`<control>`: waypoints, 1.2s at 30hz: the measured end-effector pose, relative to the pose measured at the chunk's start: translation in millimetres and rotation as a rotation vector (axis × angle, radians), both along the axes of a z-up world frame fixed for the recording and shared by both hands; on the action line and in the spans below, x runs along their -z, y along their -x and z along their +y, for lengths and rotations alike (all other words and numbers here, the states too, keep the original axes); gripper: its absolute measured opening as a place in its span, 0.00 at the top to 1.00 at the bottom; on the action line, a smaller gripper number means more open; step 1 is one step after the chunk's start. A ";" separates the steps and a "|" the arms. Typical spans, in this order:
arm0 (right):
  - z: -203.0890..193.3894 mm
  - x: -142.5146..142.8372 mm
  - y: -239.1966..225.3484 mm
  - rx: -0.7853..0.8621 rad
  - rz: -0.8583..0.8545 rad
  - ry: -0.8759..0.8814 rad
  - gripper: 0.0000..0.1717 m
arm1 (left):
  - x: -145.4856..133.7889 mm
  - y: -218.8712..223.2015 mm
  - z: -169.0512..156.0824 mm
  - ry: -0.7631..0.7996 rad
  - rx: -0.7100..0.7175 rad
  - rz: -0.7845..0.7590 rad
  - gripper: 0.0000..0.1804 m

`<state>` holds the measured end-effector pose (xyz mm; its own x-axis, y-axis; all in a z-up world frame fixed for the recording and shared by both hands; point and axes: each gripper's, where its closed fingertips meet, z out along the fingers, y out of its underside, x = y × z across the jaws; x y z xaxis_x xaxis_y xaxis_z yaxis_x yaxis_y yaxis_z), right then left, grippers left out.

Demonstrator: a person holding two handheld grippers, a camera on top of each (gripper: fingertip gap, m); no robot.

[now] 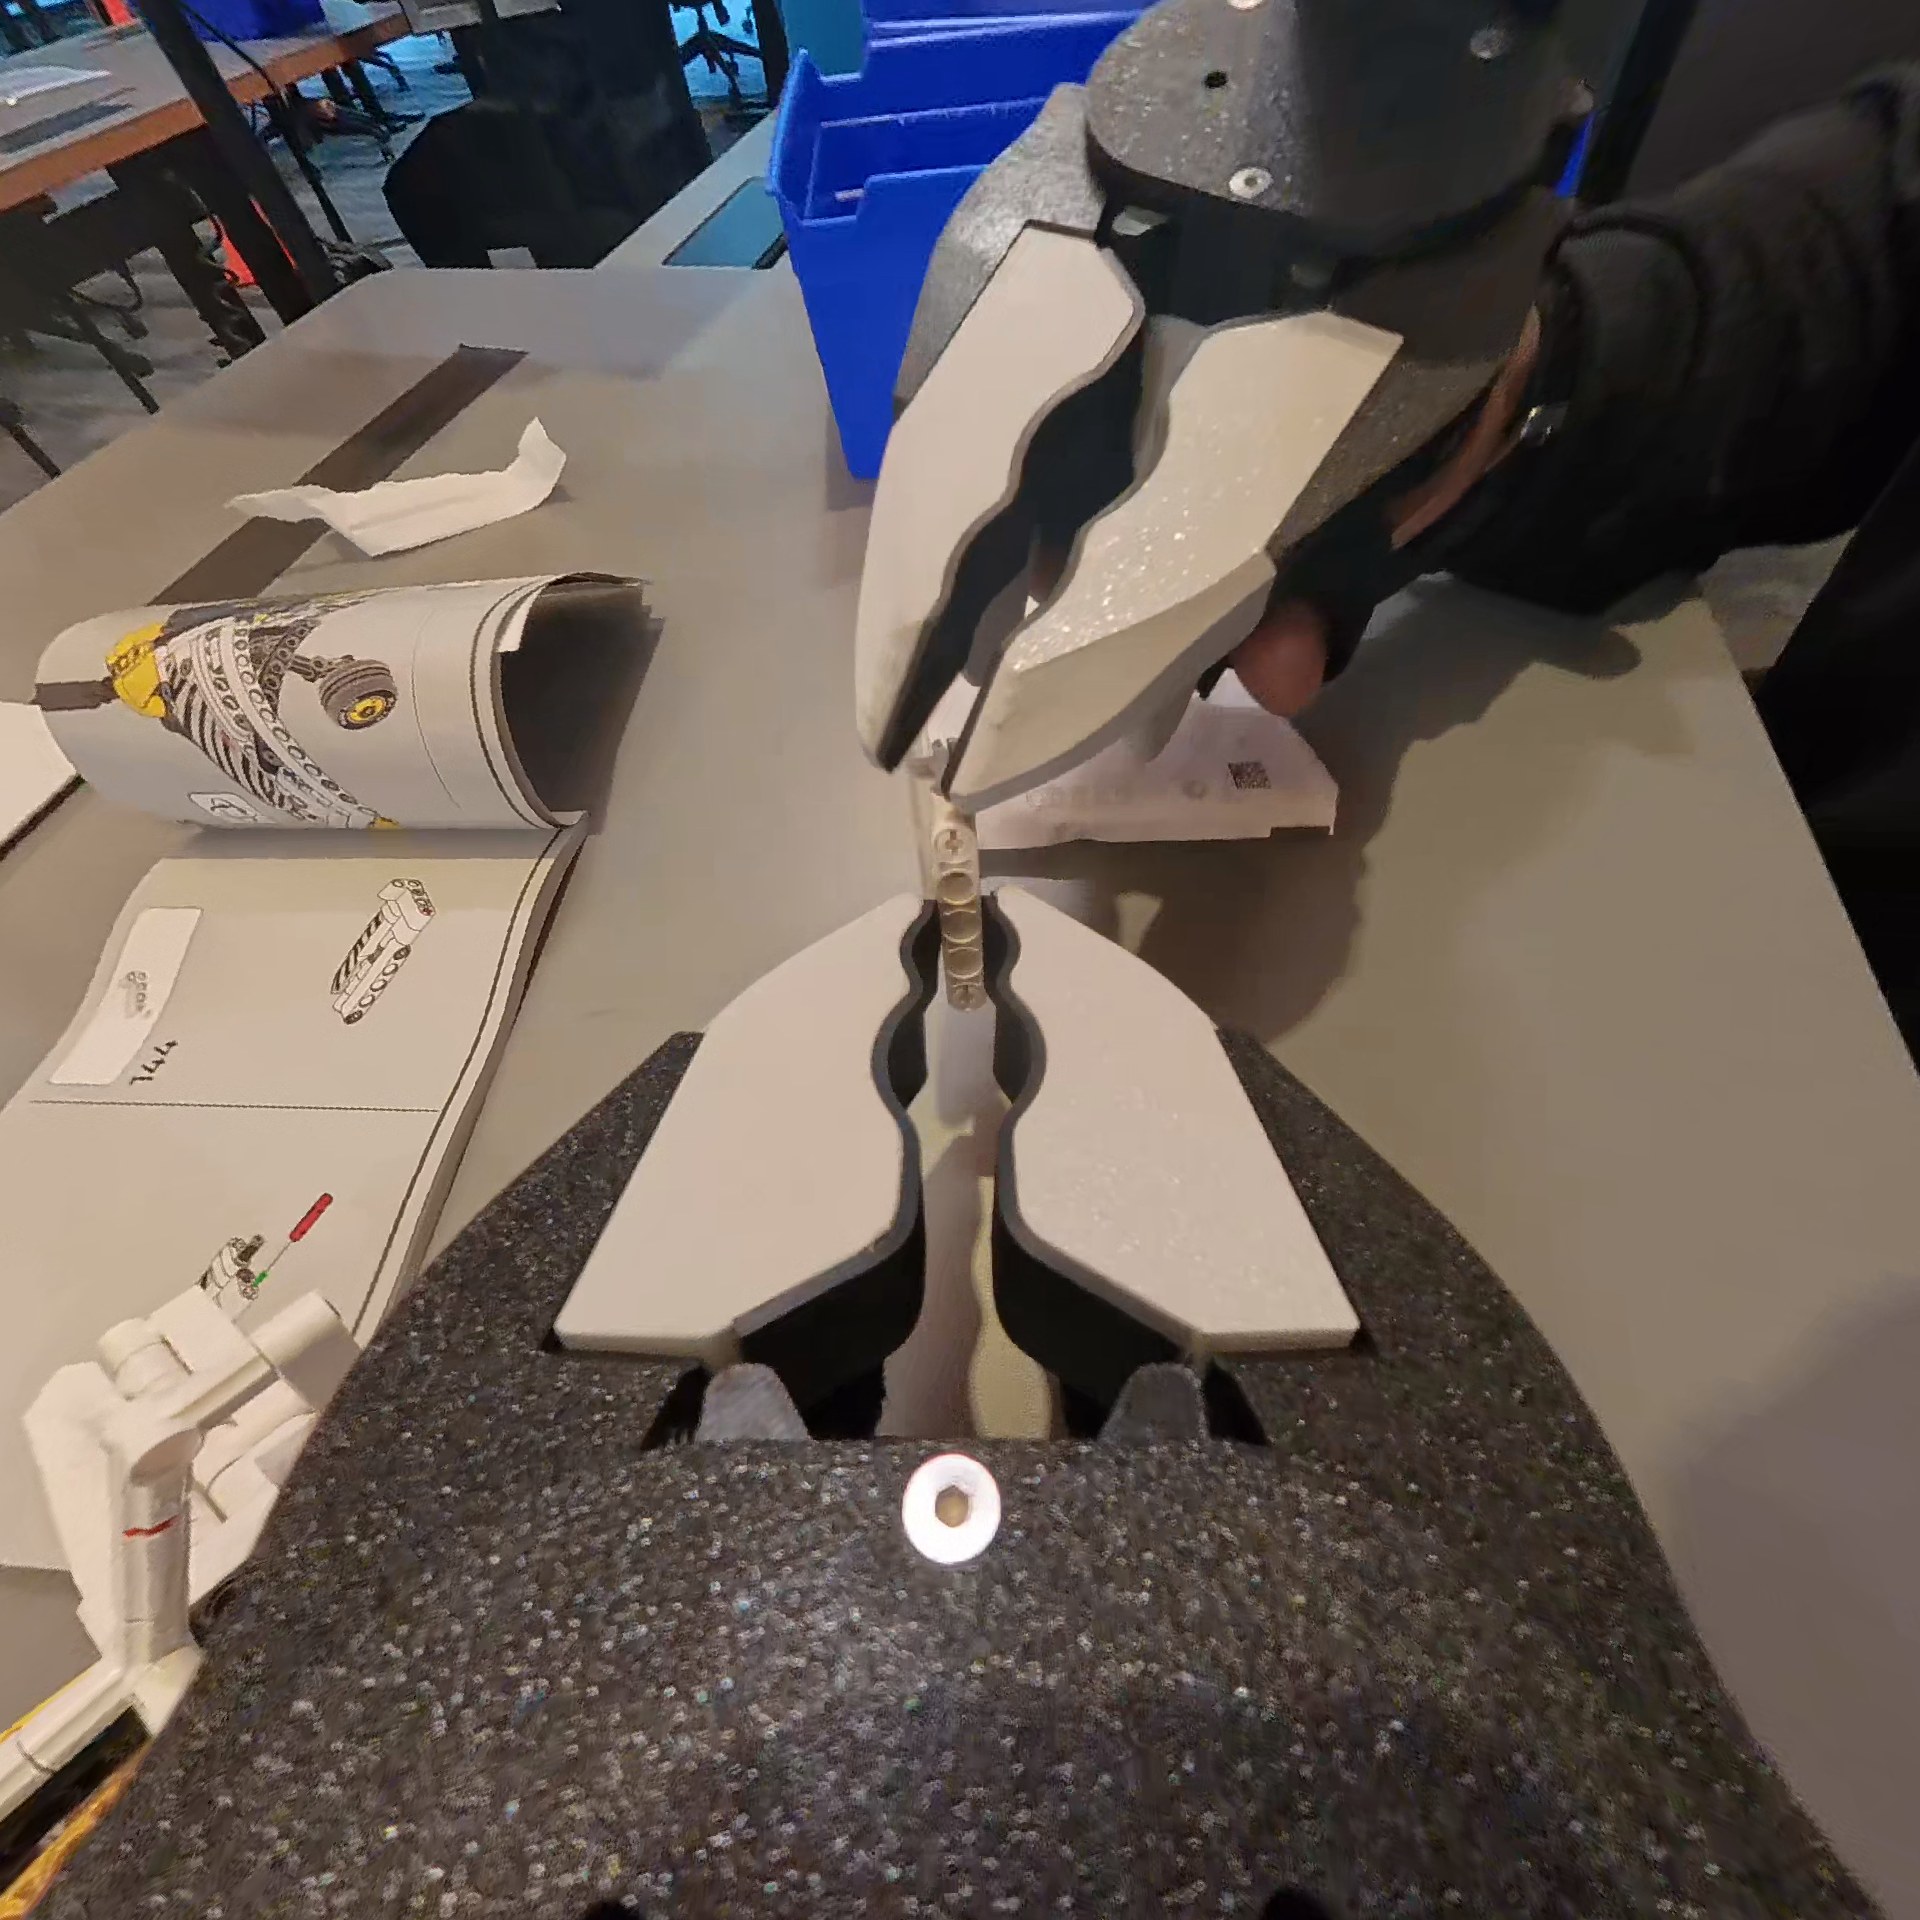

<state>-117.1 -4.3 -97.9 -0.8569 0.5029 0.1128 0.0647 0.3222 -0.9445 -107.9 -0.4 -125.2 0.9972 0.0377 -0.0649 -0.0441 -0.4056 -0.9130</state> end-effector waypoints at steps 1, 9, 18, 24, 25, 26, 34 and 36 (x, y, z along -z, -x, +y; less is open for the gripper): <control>-0.5 2.1 -1.0 -0.009 -0.011 -0.007 0.96 | 0.9 -0.6 -0.4 0.009 0.004 0.009 0.95; 0.5 8.0 -0.8 -0.016 -0.180 0.067 0.98 | 4.3 -2.0 -3.0 -0.005 0.042 -0.063 0.95; 3.8 2.6 3.2 0.004 -0.352 0.244 1.00 | 13.4 -6.0 -0.2 0.021 0.066 -0.043 0.83; 10.0 10.1 11.0 0.077 -0.286 0.152 1.00 | 25.1 7.3 -8.9 0.137 -0.009 0.002 0.81; 10.5 11.8 11.9 0.085 -0.281 0.139 1.00 | 27.9 9.6 -12.1 0.167 -0.022 -0.002 0.81; 10.5 13.2 12.3 0.088 -0.279 0.131 1.00 | 33.0 10.6 -15.5 0.207 -0.027 -0.011 0.81; 7.9 24.2 11.2 0.077 -0.298 0.092 1.00 | 63.9 17.2 -25.0 0.376 -0.082 -0.073 0.78; 7.1 27.5 10.7 0.075 -0.301 0.077 1.00 | 70.9 15.4 -23.8 0.406 -0.088 -0.089 0.78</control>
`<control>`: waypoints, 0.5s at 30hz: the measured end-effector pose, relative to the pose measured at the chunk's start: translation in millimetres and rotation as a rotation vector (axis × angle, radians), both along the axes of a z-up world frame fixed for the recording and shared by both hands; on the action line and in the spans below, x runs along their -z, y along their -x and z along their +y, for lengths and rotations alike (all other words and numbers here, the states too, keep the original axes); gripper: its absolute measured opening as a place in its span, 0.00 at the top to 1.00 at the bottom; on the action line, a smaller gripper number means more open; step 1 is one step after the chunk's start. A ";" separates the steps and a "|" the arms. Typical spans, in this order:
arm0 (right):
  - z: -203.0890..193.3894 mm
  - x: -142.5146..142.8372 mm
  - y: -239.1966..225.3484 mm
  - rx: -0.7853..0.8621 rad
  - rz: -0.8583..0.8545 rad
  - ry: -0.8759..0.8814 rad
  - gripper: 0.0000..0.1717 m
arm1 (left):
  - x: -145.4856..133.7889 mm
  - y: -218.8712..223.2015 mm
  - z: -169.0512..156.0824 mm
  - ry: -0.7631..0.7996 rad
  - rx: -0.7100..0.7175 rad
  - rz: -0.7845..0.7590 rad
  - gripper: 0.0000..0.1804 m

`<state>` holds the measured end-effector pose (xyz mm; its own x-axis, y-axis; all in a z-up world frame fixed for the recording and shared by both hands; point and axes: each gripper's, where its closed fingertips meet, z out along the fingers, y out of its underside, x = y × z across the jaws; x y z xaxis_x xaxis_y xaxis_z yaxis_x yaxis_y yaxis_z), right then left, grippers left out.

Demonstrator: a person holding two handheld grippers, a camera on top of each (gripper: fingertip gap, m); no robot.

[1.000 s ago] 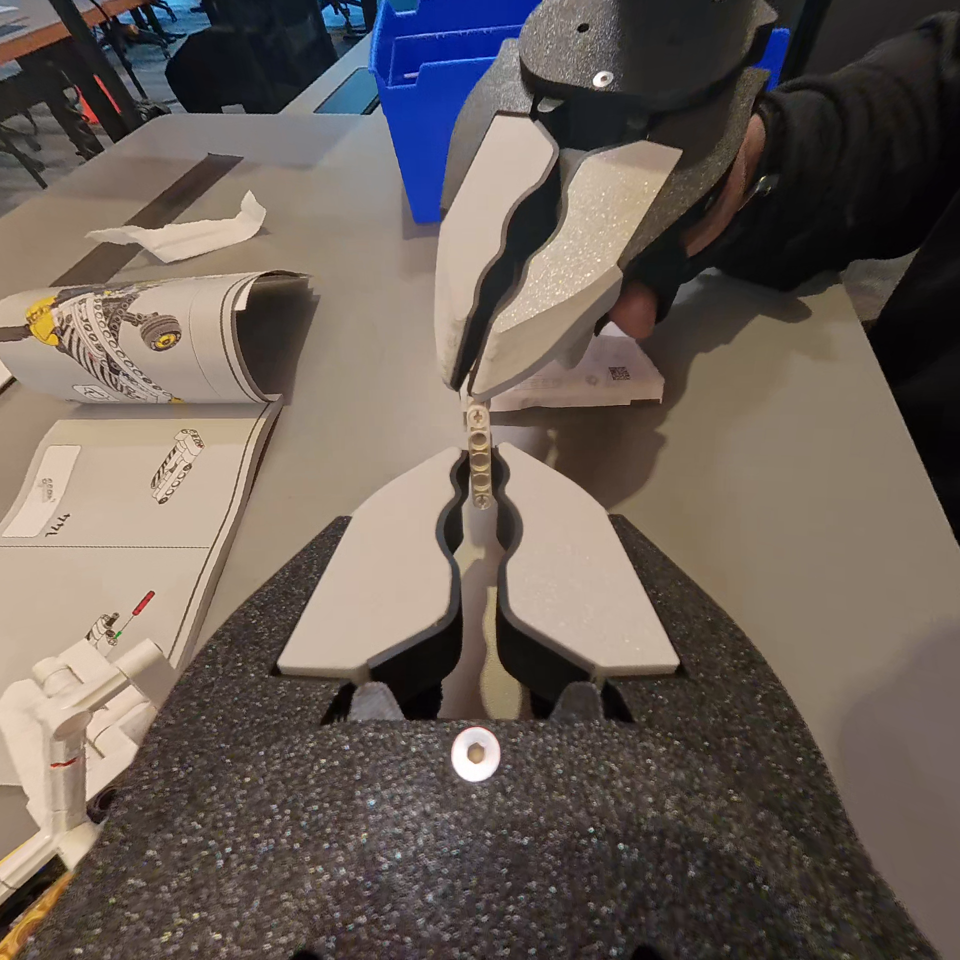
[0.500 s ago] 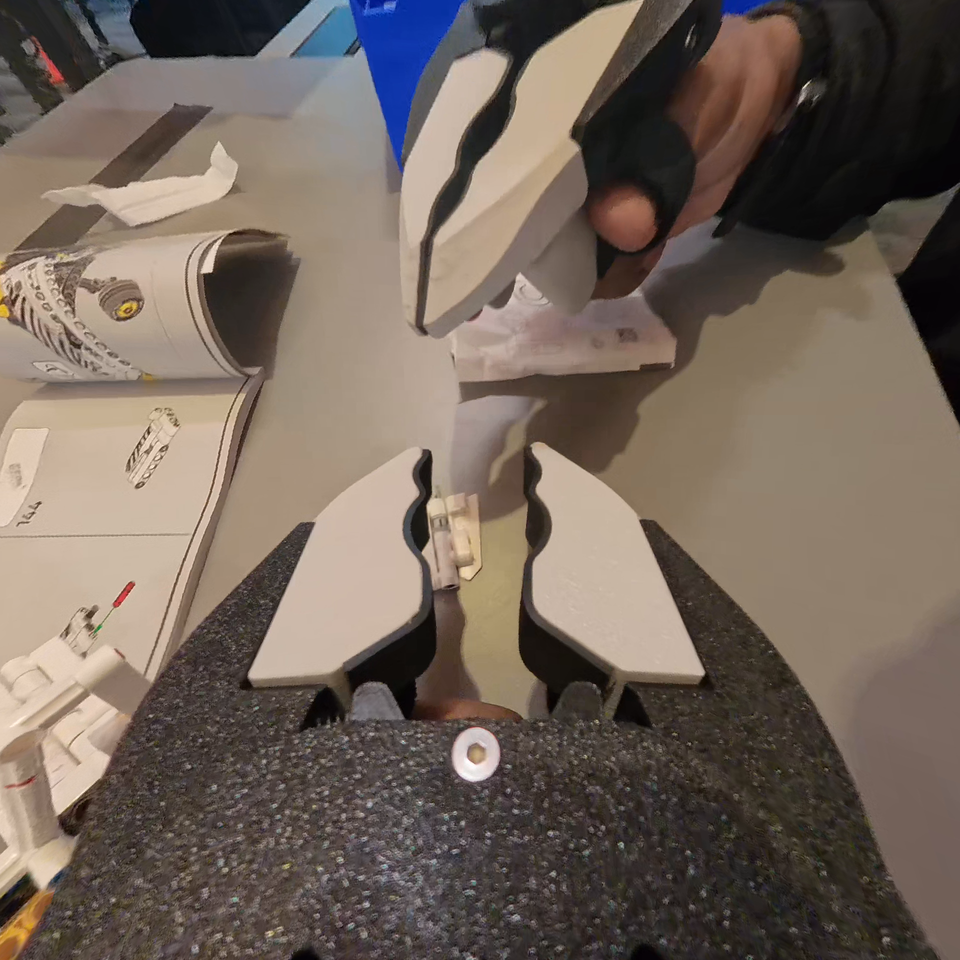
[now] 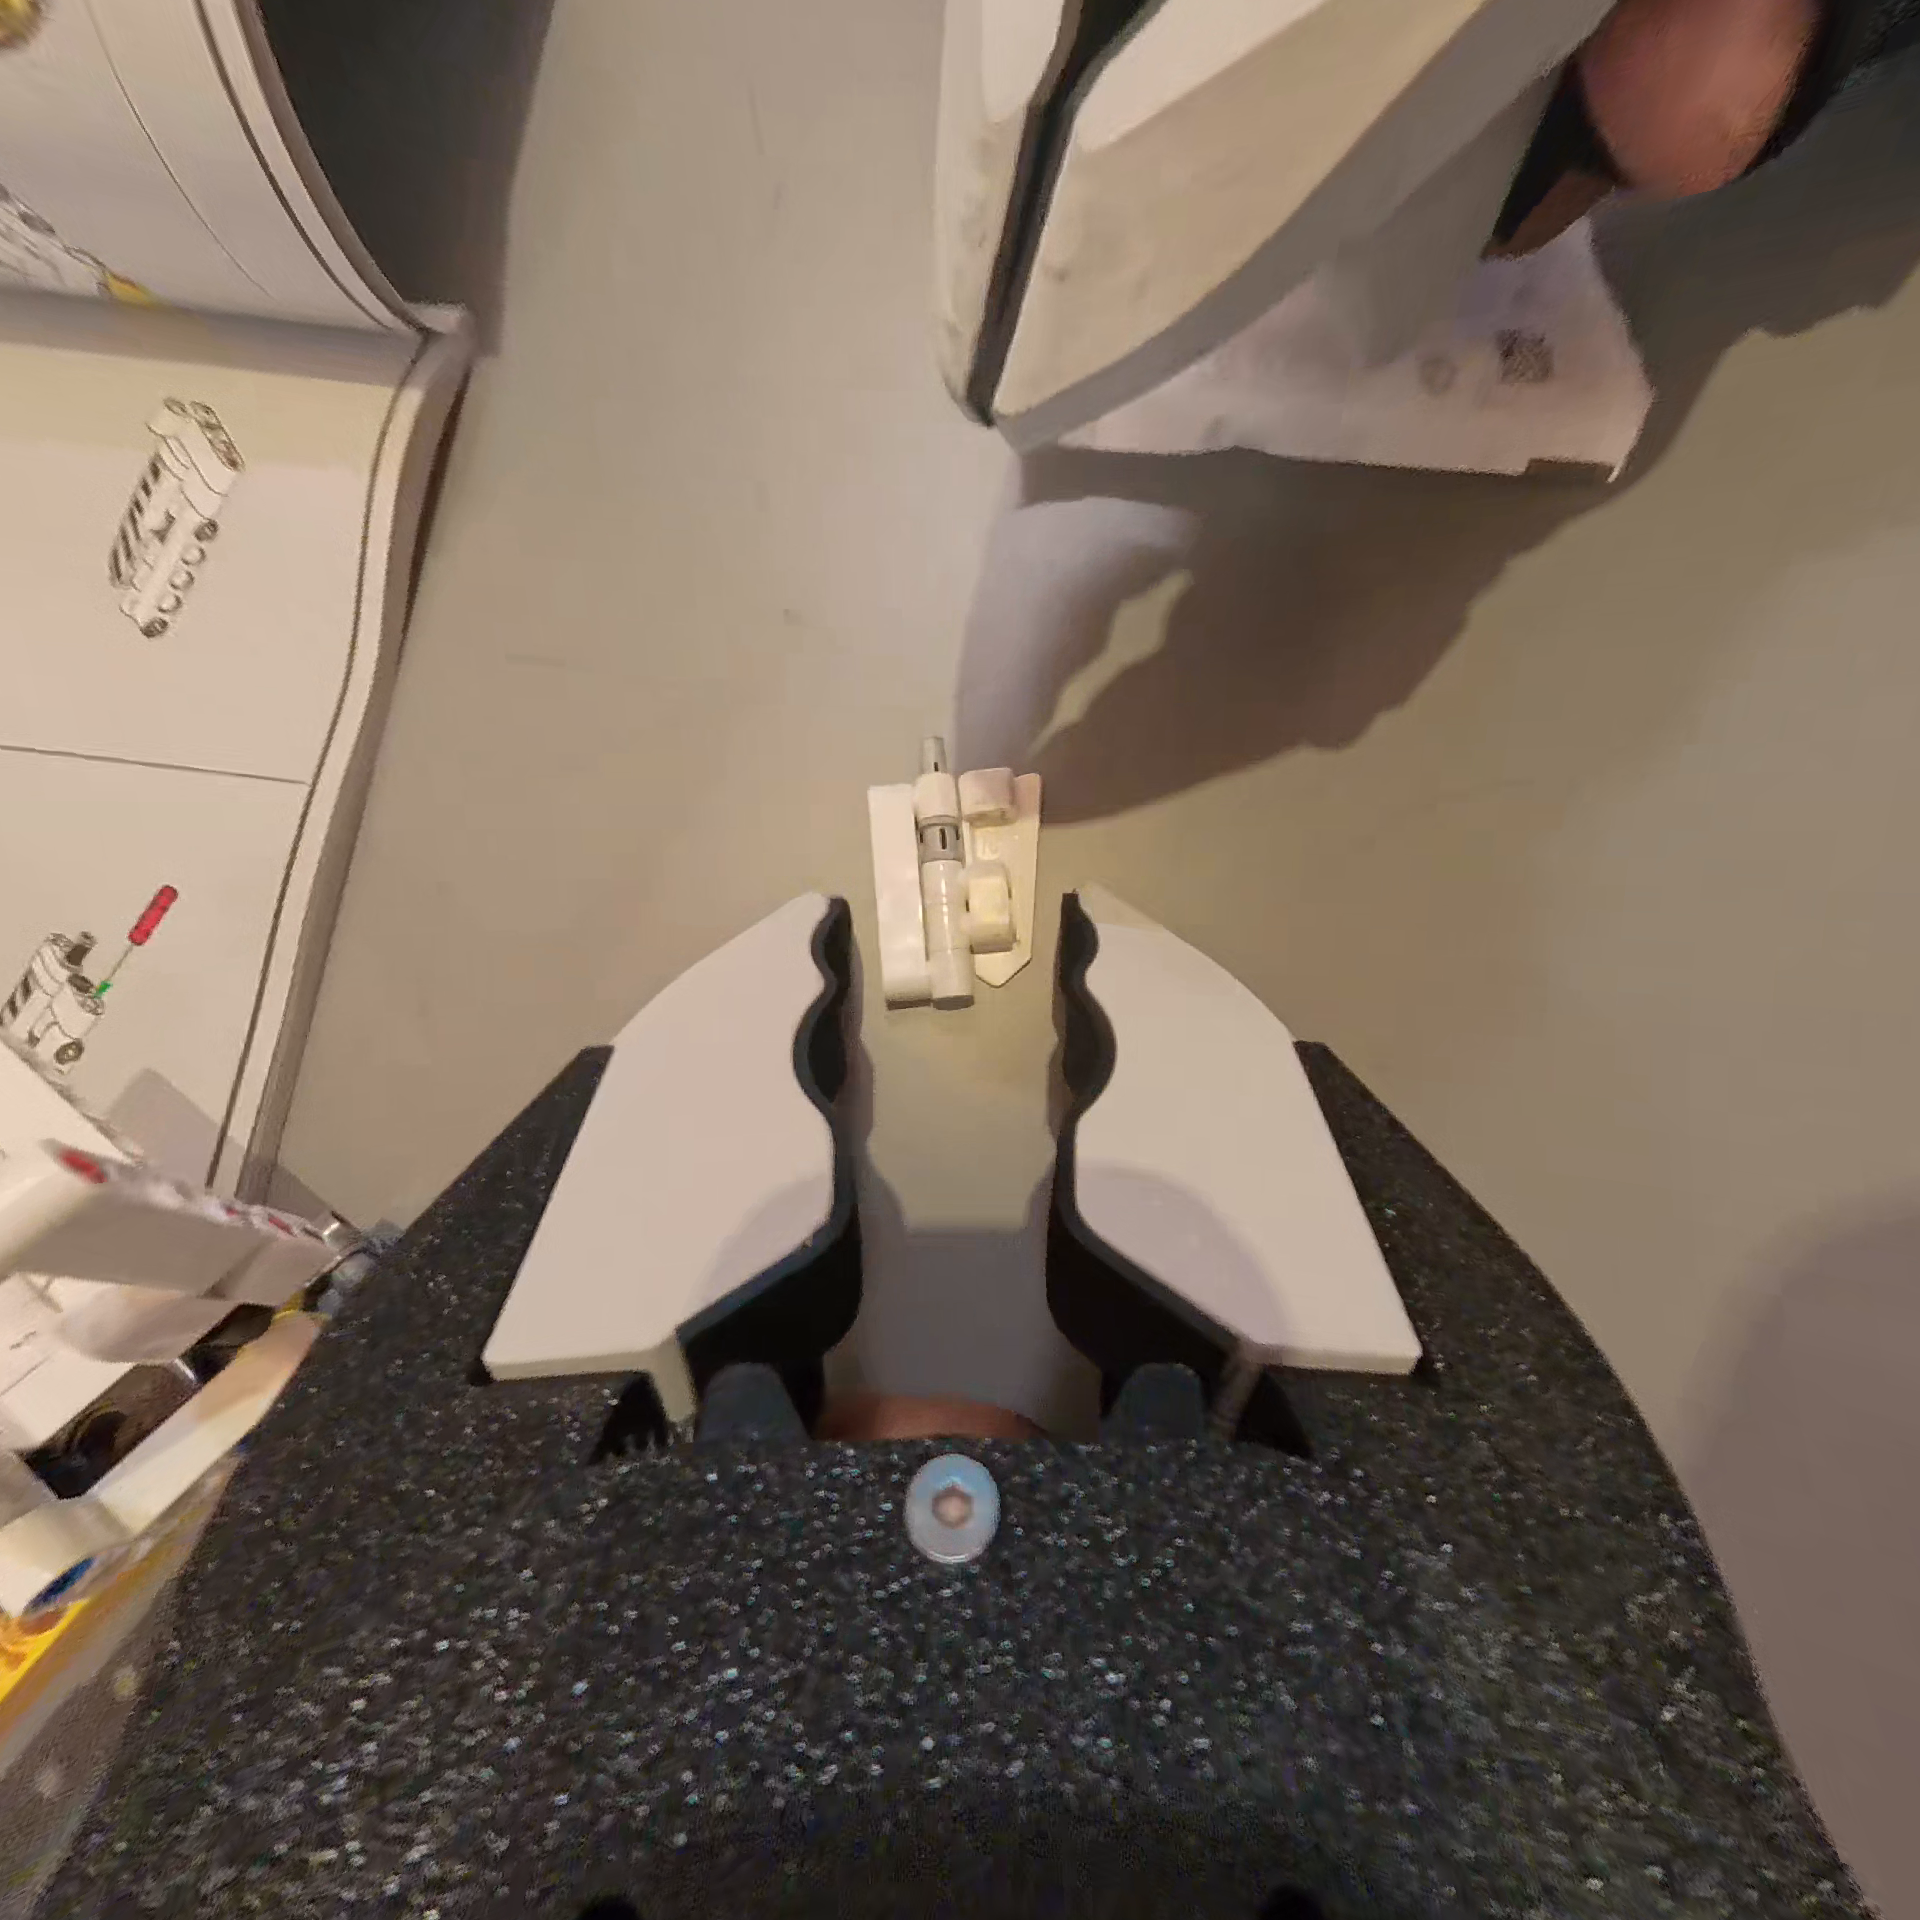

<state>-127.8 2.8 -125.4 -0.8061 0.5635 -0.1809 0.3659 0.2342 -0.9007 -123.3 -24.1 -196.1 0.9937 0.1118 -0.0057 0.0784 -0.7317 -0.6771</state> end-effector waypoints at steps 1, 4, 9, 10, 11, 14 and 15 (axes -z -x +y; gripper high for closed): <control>-0.1 1.8 0.0 0.000 0.000 -0.010 1.00 | -0.2 0.8 2.1 -0.008 -0.009 0.015 0.79; 1.8 7.9 1.3 0.008 0.010 -0.061 1.00 | -0.4 -2.2 4.8 -0.010 0.004 0.028 0.84; 6.6 24.9 2.2 0.016 -0.013 -0.173 1.00 | -1.5 -2.0 5.6 -0.012 0.030 0.078 0.84; 7.4 29.2 1.7 0.015 -0.026 -0.193 1.00 | -2.2 -2.4 6.1 -0.017 0.037 0.087 0.84; 8.1 33.0 1.3 0.014 -0.040 -0.210 1.00 | -3.0 -2.9 6.8 -0.022 0.042 0.092 0.84; 9.5 42.6 -0.8 0.004 -0.082 -0.241 0.99 | -11.3 -6.2 10.5 -0.075 0.074 0.112 0.89; 10.0 44.7 -1.0 0.001 -0.092 -0.247 0.99 | -16.5 -8.0 12.0 -0.105 0.090 0.121 0.90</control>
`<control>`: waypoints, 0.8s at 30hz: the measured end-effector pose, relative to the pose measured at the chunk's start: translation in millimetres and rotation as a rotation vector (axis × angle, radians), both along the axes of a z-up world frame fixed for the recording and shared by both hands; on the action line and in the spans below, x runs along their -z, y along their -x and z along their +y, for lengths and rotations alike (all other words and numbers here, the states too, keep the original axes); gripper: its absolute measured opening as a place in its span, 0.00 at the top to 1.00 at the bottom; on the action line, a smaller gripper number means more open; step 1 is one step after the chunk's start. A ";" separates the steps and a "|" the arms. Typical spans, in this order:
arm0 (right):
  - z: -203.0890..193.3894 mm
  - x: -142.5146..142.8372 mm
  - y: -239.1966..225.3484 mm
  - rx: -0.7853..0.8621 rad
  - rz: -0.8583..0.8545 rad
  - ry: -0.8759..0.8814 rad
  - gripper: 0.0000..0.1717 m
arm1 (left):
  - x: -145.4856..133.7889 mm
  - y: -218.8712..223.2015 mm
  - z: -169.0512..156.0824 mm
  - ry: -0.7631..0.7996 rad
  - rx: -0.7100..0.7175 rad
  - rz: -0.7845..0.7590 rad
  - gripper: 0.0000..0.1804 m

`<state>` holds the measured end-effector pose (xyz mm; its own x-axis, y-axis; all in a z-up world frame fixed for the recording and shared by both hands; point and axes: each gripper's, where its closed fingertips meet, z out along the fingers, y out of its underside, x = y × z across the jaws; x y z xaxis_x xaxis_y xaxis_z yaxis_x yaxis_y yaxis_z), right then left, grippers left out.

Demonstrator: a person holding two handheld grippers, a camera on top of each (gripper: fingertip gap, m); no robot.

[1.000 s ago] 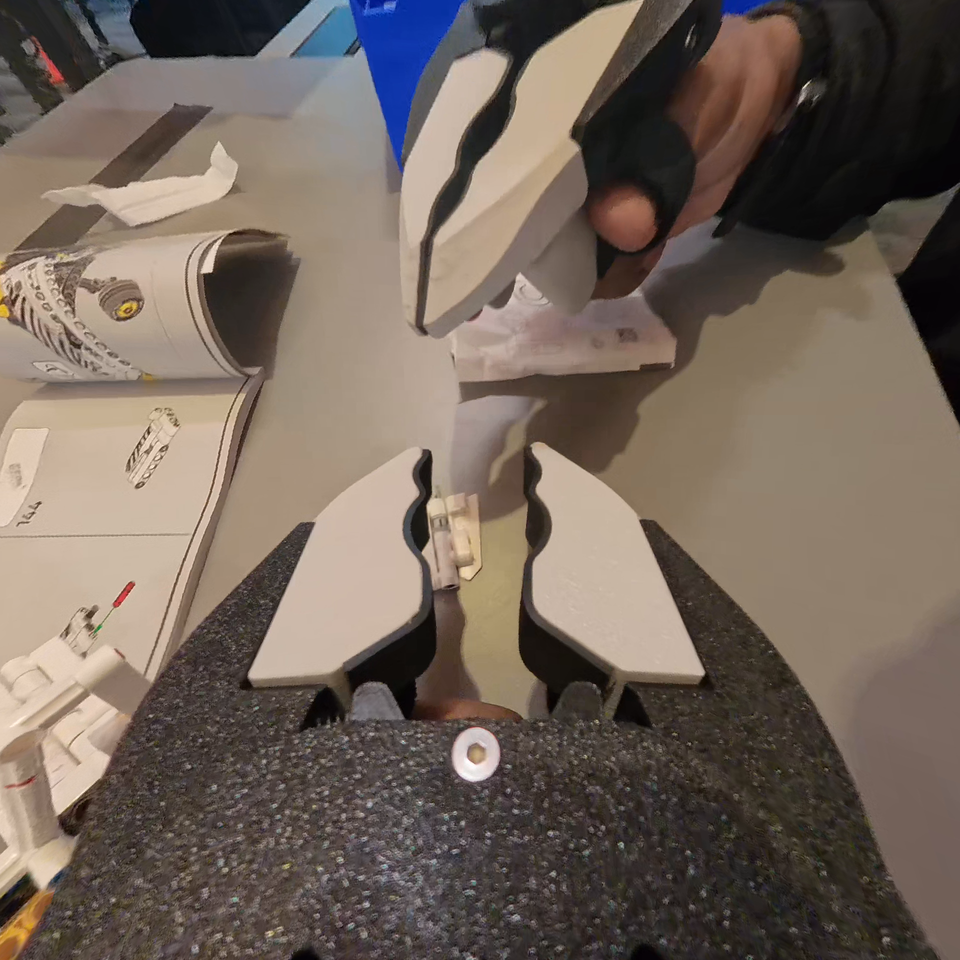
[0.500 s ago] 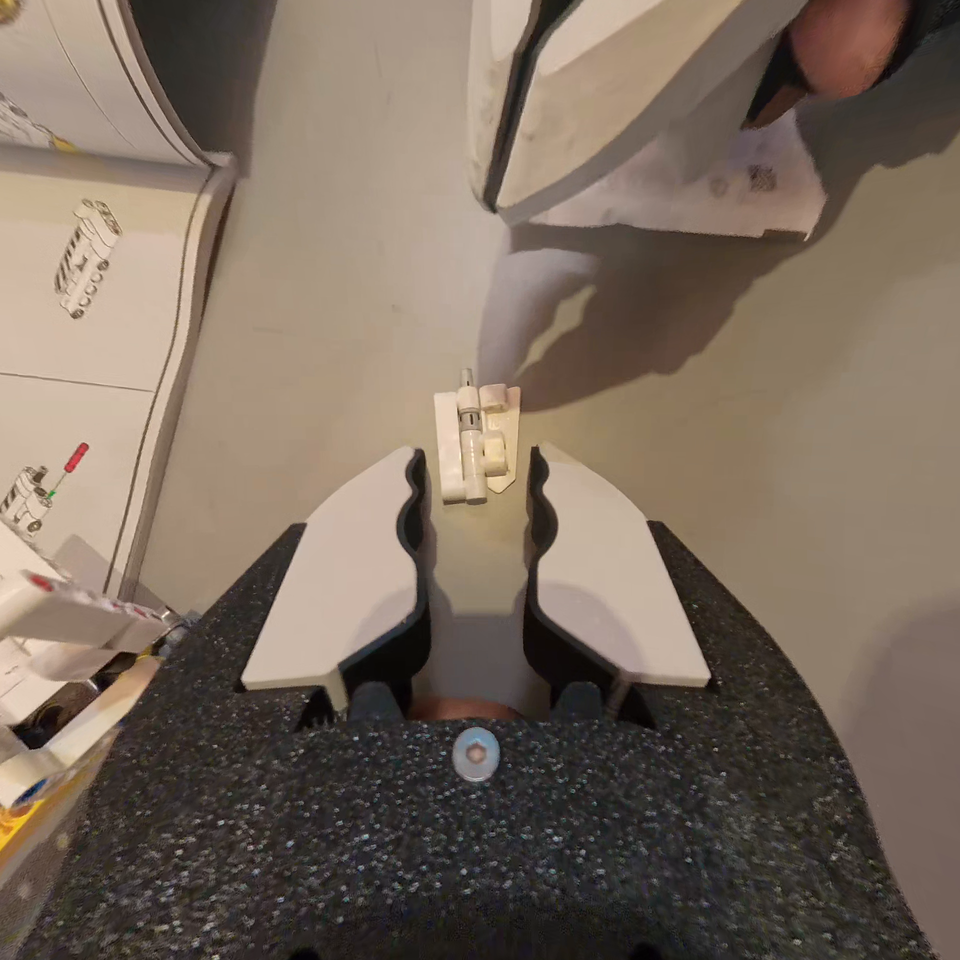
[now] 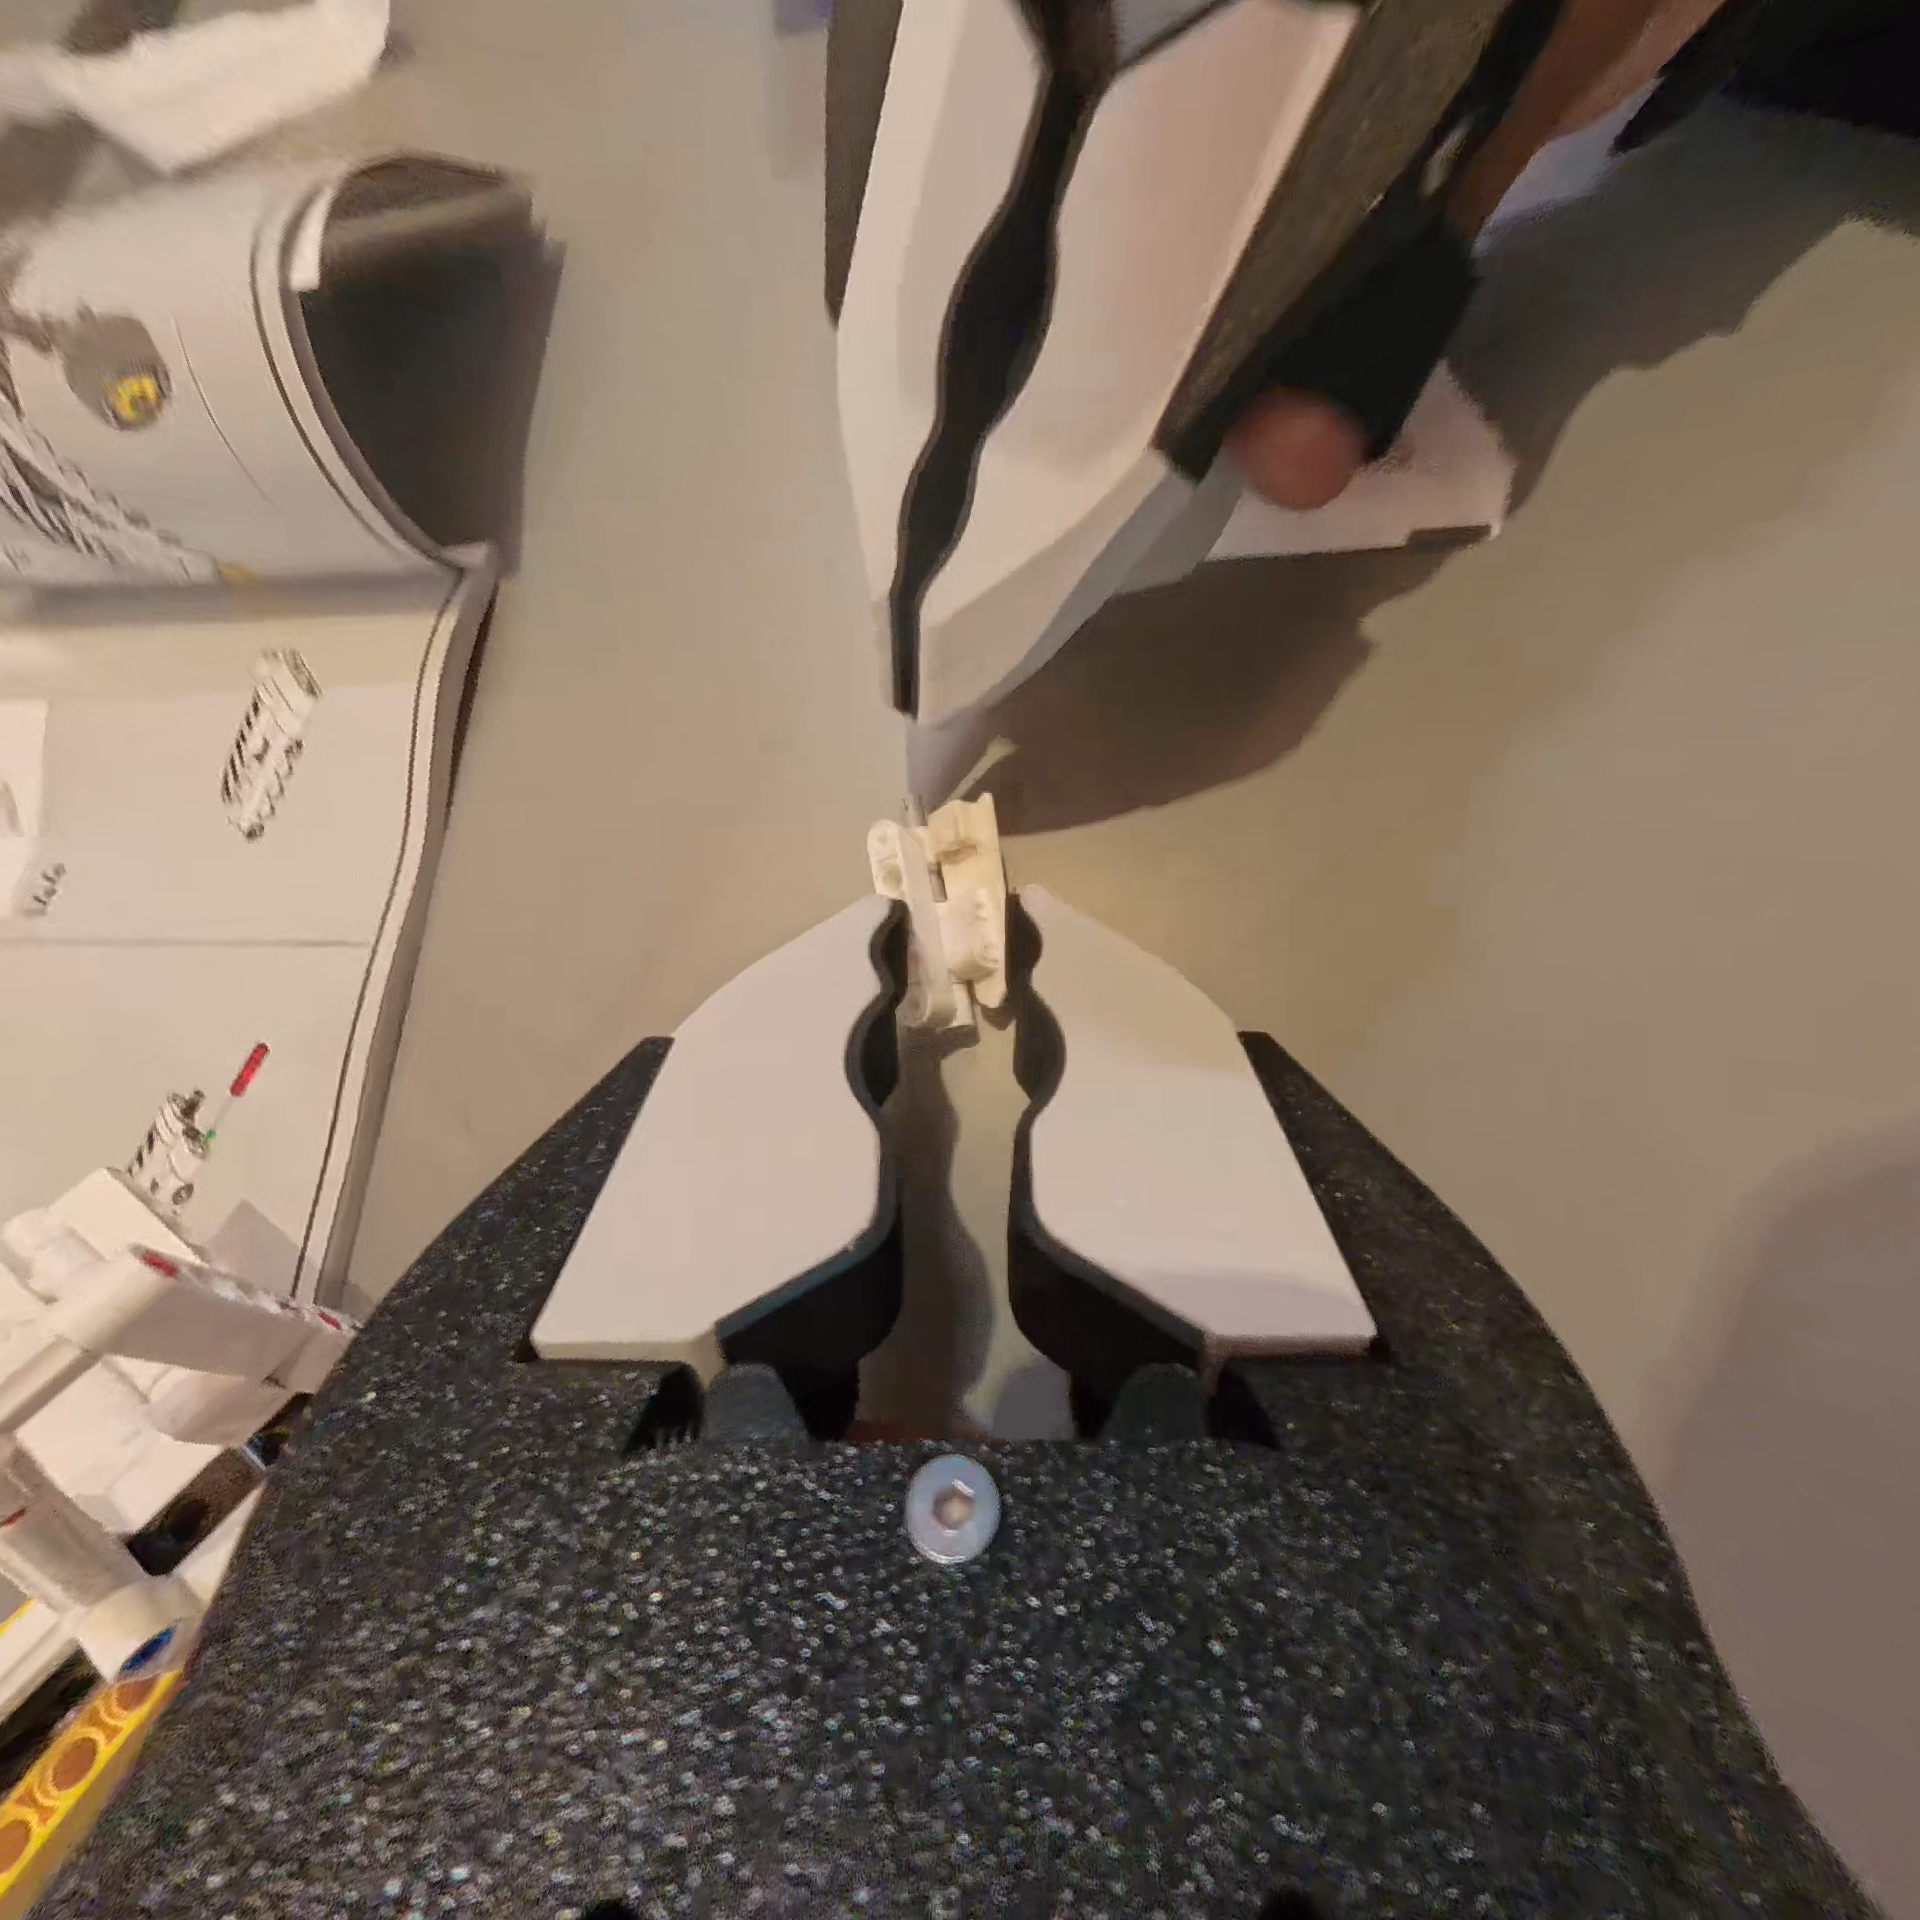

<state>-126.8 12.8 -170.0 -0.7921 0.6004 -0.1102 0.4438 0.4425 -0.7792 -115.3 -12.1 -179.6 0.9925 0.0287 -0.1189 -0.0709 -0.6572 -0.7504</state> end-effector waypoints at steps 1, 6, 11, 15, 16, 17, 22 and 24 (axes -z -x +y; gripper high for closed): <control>0.4 1.8 -0.4 -0.003 -0.010 -0.005 0.99 | -2.2 -0.7 0.2 -0.009 0.010 0.009 0.90; 1.1 2.5 -1.7 -0.017 -0.024 -0.009 0.97 | 3.9 -2.0 -0.3 0.013 0.030 0.025 0.90; 0.2 4.2 -5.1 -0.034 -0.055 -0.002 0.95 | -0.6 -6.3 1.9 -0.013 0.079 0.076 0.90; -1.8 0.6 -11.5 -0.073 -0.142 0.083 0.95 | -11.3 -12.3 4.1 -0.080 0.146 0.139 0.90; -2.6 -1.1 -14.5 -0.091 -0.172 0.113 0.95 | -14.2 -13.8 4.4 -0.098 0.163 0.159 0.90; -2.7 -2.6 -16.4 -0.103 -0.195 0.137 0.95 | -16.9 -15.4 4.6 -0.114 0.180 0.178 0.90; -5.0 -8.2 -23.6 -0.152 -0.266 0.230 0.96 | -25.1 -22.1 5.2 -0.170 0.246 0.262 0.90; -5.7 -7.8 -25.6 -0.163 -0.274 0.235 0.96 | -27.5 -25.7 5.4 -0.192 0.277 0.299 0.90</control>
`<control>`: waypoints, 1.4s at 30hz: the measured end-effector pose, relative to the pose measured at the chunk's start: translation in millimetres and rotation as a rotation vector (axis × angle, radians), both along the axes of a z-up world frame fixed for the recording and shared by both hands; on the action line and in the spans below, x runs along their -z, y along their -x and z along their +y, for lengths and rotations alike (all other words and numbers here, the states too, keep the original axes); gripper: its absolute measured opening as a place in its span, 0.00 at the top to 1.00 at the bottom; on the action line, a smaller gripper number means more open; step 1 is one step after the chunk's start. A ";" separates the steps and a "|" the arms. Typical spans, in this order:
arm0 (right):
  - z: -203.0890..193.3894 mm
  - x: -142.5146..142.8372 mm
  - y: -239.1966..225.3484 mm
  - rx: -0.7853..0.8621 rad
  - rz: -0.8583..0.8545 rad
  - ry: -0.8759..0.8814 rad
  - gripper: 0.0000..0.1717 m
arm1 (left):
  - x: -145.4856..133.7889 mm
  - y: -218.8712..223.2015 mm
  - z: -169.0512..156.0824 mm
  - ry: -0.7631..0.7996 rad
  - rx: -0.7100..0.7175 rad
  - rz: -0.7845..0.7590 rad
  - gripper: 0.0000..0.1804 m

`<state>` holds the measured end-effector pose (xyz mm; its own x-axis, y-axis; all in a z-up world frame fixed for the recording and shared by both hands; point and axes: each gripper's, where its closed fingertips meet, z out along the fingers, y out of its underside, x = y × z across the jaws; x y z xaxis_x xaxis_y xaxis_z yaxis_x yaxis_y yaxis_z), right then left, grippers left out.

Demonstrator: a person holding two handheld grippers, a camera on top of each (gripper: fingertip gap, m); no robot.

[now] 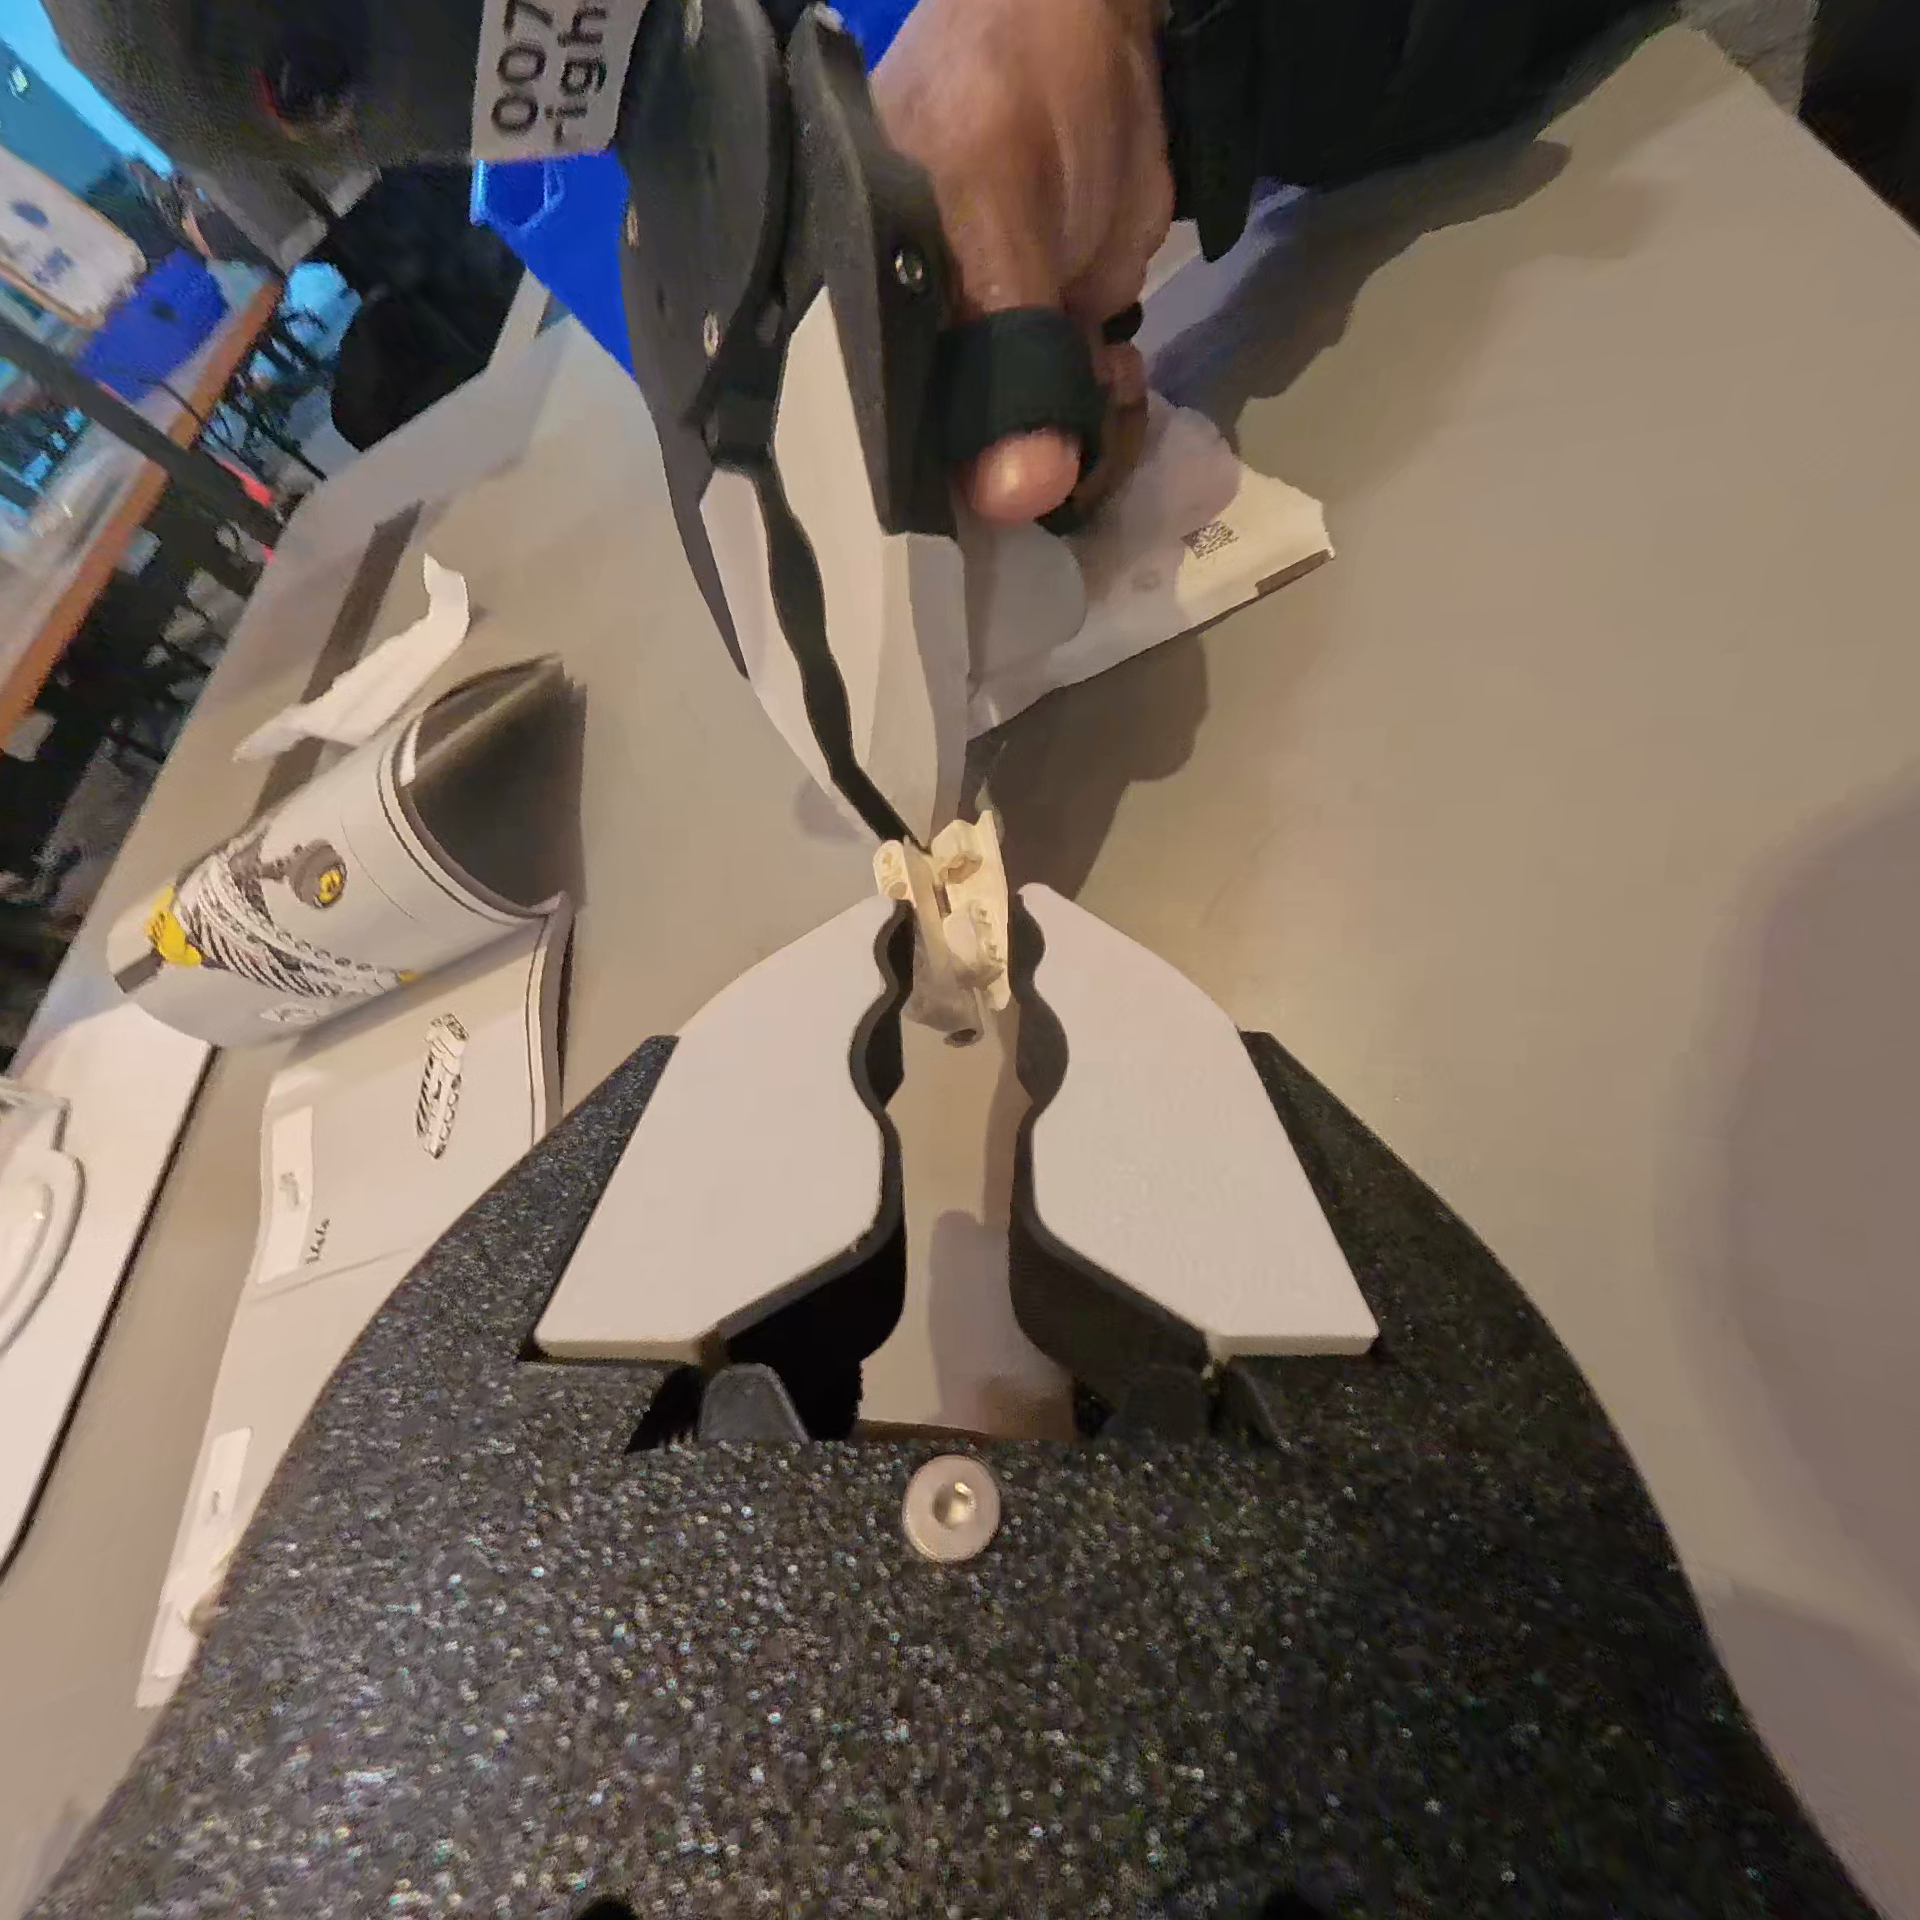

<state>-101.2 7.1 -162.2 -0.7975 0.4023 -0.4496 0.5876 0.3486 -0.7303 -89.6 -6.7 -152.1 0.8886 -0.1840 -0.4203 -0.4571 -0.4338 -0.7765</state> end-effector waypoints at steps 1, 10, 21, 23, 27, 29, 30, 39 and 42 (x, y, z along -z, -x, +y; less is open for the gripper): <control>-0.5 -0.1 -1.0 -0.006 -0.001 0.002 0.96 | -1.8 -2.1 0.4 -0.016 0.016 0.016 0.90; -3.5 -5.9 -0.5 -0.023 0.161 -0.048 0.98 | 16.8 0.8 -3.5 0.065 0.007 -0.016 0.90; 2.1 1.7 5.1 0.030 0.152 -0.106 1.00 | 21.5 -7.1 1.8 0.196 -0.129 -0.335 0.81; 3.9 3.2 5.8 0.035 0.151 -0.123 1.00 | 22.6 -5.9 2.2 0.203 -0.153 -0.348 0.81; 4.7 11.3 0.2 -0.004 0.146 -0.178 1.00 | 32.4 -1.0 2.2 0.244 -0.215 -0.371 0.80; 5.0 14.2 -4.9 -0.042 0.159 -0.212 0.99 | 41.2 -3.3 0.3 0.294 -0.220 -0.380 0.76; 6.3 15.0 -6.6 -0.055 0.167 -0.232 0.97 | 44.2 -5.5 -0.6 0.314 -0.213 -0.385 0.75; 10.6 28.8 -22.4 -0.173 0.259 -0.375 0.75 | 43.2 -10.1 4.4 0.307 -0.208 -0.426 0.74; 7.0 33.4 -24.3 -0.172 0.285 -0.413 0.76 | 43.0 -12.5 7.3 0.300 -0.208 -0.428 0.79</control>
